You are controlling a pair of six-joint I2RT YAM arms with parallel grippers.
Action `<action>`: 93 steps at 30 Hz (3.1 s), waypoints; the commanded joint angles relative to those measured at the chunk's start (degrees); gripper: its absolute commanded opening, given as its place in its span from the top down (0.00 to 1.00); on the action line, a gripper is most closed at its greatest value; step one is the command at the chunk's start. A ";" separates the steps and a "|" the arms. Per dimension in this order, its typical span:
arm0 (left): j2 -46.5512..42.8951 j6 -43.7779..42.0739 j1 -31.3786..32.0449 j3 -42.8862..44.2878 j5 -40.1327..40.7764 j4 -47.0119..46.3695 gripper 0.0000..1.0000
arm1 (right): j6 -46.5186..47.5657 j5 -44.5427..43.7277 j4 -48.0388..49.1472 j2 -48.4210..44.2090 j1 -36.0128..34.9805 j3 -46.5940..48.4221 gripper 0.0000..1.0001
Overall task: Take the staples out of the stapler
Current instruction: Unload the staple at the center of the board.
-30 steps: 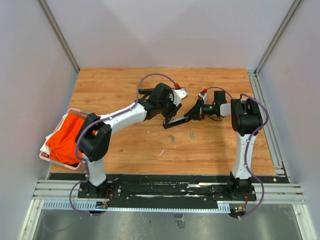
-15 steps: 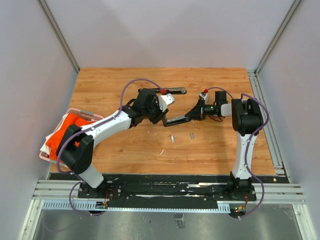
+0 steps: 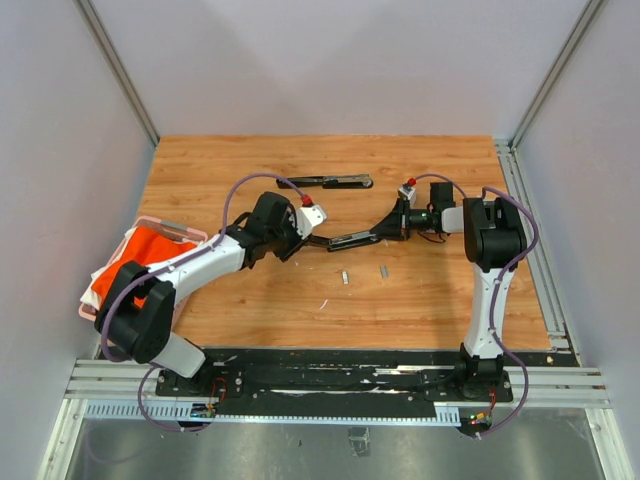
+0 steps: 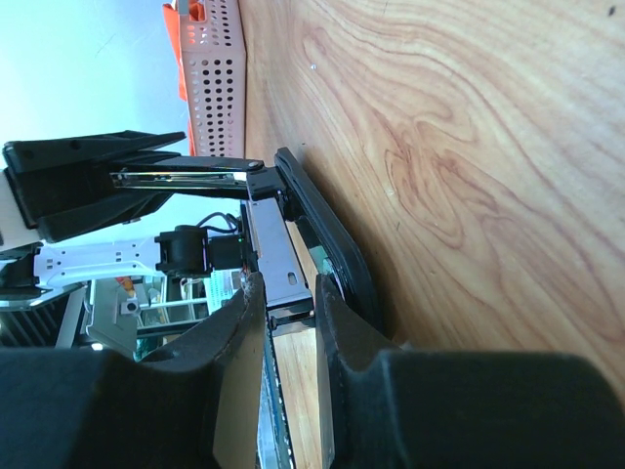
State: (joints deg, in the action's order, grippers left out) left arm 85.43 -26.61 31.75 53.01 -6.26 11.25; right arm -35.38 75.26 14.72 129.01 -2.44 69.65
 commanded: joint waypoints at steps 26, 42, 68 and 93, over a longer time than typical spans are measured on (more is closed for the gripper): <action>7.31 -13.42 -1.86 -1.01 9.23 5.19 0.49 | 2.66 -8.73 -5.06 -0.14 3.05 -0.02 0.91; 6.69 -11.87 -1.50 3.02 3.19 5.47 0.20 | 1.79 -8.64 -4.75 -1.43 3.05 0.05 0.88; 15.62 -8.56 4.02 7.92 4.09 4.30 0.28 | 15.88 -18.24 -22.26 -10.08 3.07 4.56 0.52; 21.73 -4.17 3.94 18.59 -2.47 13.02 0.39 | 68.69 -32.82 -19.40 -38.35 -6.80 -9.92 0.38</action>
State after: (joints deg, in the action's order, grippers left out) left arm 105.21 -31.97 35.73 69.17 -6.55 22.04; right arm 13.87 45.91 -8.23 94.63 -3.16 64.45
